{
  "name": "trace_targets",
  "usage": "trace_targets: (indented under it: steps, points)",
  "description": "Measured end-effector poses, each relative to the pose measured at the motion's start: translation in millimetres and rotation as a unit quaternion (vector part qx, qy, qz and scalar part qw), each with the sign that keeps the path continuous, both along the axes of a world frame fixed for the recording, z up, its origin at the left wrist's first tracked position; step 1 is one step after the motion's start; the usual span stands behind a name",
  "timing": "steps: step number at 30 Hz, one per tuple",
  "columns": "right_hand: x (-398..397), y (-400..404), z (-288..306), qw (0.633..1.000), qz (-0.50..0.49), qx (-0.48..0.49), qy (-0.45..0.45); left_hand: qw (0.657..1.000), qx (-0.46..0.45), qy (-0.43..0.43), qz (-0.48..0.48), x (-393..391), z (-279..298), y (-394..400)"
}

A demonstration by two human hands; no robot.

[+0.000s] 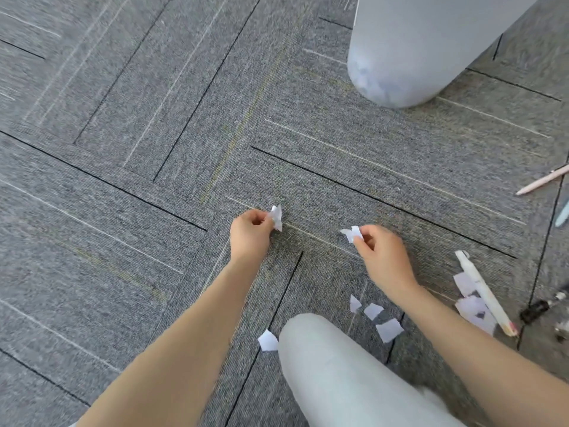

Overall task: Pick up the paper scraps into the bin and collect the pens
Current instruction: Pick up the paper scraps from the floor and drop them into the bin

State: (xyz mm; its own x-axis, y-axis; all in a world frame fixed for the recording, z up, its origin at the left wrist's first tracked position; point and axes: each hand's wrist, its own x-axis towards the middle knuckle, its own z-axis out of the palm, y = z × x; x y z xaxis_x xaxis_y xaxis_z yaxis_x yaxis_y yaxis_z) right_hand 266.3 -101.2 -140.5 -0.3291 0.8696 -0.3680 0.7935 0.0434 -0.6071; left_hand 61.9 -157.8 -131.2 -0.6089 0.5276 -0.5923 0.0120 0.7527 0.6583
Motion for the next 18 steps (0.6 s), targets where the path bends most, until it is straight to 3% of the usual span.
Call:
trace_targets:
  steps: [18]
  points:
    - [-4.7,-7.8,-4.4,0.997,-0.038,0.065,0.007,0.999,-0.007,0.022,-0.021,1.9,-2.6,-3.5]
